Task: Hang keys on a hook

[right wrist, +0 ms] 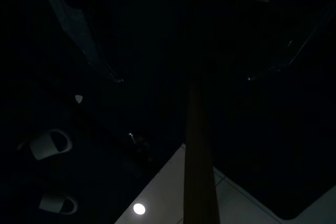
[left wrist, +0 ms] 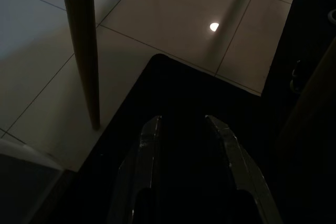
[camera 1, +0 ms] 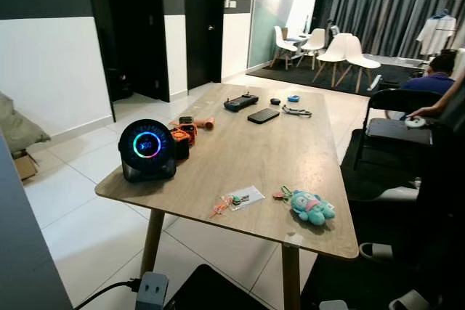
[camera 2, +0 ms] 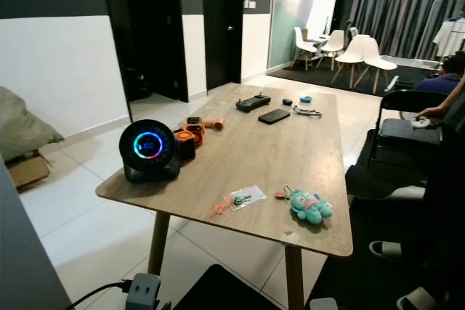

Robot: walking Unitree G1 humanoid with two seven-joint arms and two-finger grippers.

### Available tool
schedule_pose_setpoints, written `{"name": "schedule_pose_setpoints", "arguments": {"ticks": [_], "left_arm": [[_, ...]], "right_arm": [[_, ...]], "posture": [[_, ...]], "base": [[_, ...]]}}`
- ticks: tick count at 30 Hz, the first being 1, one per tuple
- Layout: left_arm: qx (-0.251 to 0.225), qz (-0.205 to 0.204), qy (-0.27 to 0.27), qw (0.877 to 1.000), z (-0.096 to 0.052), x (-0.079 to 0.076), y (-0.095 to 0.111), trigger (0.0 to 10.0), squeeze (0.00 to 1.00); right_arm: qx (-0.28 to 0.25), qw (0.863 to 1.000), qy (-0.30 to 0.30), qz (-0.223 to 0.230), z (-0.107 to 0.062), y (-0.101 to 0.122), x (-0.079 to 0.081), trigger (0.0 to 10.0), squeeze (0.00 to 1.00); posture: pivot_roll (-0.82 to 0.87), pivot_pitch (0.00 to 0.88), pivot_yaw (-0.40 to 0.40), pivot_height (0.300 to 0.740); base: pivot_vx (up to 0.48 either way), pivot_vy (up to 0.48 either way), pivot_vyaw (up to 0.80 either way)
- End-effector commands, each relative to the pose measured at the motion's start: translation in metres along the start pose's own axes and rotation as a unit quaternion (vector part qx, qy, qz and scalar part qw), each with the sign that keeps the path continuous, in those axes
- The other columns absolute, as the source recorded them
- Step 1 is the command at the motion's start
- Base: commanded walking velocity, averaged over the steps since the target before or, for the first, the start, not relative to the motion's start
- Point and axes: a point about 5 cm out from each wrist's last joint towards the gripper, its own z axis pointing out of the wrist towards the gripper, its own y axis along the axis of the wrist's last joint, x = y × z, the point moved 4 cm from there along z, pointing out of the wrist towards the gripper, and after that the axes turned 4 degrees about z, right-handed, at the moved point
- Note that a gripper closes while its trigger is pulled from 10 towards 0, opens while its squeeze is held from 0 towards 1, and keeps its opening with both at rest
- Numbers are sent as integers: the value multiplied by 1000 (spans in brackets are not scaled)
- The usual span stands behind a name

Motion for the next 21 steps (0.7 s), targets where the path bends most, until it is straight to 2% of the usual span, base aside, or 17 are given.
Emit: {"name": "schedule_pose_setpoints", "arguments": {"ticks": [1,6,11,12,17,21], "left_arm": [[2,5,-7,1000,0,-2,-1,10000,0],[-8,17,-33,999,0,-8,3,10000,0],[-18,42,-80,996,-6,-12,-1,10000,0],[-21,49,-96,994,-11,-11,-4,10000,0],[-29,44,-101,994,-14,-7,-4,10000,0],[-42,38,-94,994,-17,2,-2,10000,0]], "right_arm": [[3,1000,1,-1,-1,-2,0,10000,0],[-23,999,7,23,0,6,-5,10000,0],[-53,996,3,65,-1,14,-21,10000,0],[-79,994,-1,78,-2,22,-30,10000,0],[-109,991,1,83,-4,31,-36,10000,0],[-185,978,-6,91,-10,56,-51,10000,0]], "posture": [[9,0,-20,740],[12,0,-18,740],[8,0,-15,740],[8,0,-13,740],[8,0,-14,740],[11,0,-16,740]], "base": [[0,0,0],[0,0,0],[0,0,0],[0,0,0],[0,0,0],[0,0,0]]}}
